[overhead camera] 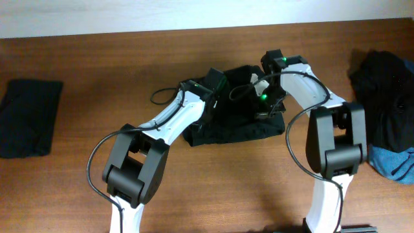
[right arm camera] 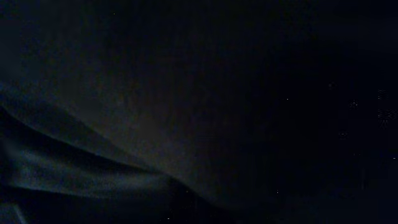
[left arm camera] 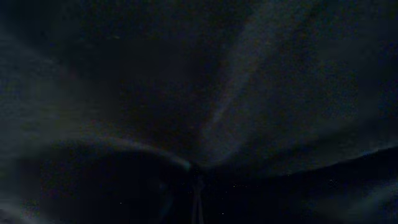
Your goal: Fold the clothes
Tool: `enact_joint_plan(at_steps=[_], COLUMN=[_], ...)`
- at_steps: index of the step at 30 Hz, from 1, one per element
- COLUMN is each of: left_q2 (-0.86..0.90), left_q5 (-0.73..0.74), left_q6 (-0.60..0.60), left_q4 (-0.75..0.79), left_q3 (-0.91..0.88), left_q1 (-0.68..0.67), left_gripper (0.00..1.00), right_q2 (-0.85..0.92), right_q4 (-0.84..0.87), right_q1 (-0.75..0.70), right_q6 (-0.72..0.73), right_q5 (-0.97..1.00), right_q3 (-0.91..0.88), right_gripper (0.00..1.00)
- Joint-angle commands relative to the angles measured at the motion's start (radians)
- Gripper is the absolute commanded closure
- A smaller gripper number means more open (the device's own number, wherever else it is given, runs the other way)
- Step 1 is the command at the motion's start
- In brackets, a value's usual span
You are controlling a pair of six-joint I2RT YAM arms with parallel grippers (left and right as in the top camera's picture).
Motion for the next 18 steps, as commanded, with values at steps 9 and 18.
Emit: enact_joint_plan(at_steps=[9,18], left_q2=[-0.121,-0.185], left_q5=[-0.081,0.099], left_q6=[0.051,0.050], left_q4=[-0.123,-0.109], left_q3=[0.078,0.080], left_q1=[0.064,0.044], left_gripper=[1.00,0.99], right_q2=[0.099,0.046], right_q4=[0.003,-0.204], right_q1=[0.000,0.000], right_q6=[0.010,0.003], right_q5=[0.134,0.061], right_q3=[-0.042,0.192], right_gripper=[0.96,0.86])
